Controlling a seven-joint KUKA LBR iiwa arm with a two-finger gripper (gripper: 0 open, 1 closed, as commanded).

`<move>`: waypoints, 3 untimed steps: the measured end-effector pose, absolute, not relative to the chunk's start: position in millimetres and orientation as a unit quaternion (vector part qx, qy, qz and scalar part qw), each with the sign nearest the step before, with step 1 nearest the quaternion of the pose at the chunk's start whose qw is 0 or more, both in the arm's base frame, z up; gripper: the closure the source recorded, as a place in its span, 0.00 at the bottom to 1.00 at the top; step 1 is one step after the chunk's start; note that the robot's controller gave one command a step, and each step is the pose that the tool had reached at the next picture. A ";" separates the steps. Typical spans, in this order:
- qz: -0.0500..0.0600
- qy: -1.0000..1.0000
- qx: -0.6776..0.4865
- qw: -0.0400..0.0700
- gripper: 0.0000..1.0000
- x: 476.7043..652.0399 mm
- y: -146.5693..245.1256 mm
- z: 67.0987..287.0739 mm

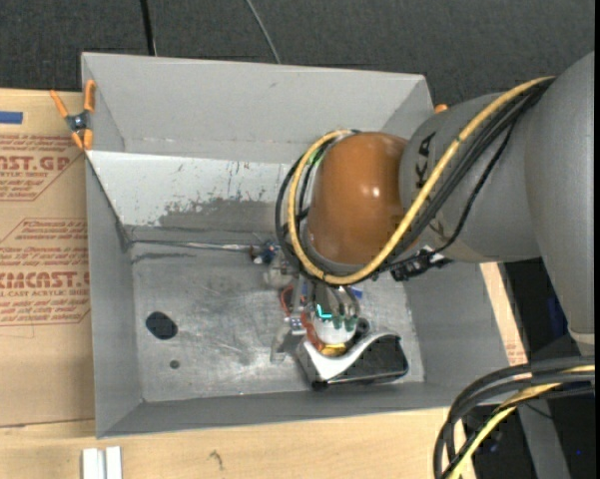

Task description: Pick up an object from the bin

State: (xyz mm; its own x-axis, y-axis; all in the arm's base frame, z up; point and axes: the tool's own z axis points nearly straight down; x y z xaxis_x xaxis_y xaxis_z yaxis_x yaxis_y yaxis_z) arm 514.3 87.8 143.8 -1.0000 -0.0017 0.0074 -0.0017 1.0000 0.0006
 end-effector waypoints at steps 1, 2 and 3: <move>-0.001 -1.000 0.001 0.000 0.00 516.4 87.5 147.4; -0.001 -1.000 0.028 -0.003 0.00 515.8 46.4 114.5; 0.000 -0.999 0.053 0.004 0.00 530.6 19.1 105.5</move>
Offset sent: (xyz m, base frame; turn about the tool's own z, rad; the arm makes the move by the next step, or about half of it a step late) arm -0.0020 -0.1017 -0.0738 -0.1007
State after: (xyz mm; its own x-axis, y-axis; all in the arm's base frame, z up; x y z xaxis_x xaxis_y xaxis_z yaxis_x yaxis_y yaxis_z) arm 530.6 19.1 105.5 -0.9944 -0.1054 0.0075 -0.1054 0.9944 0.0006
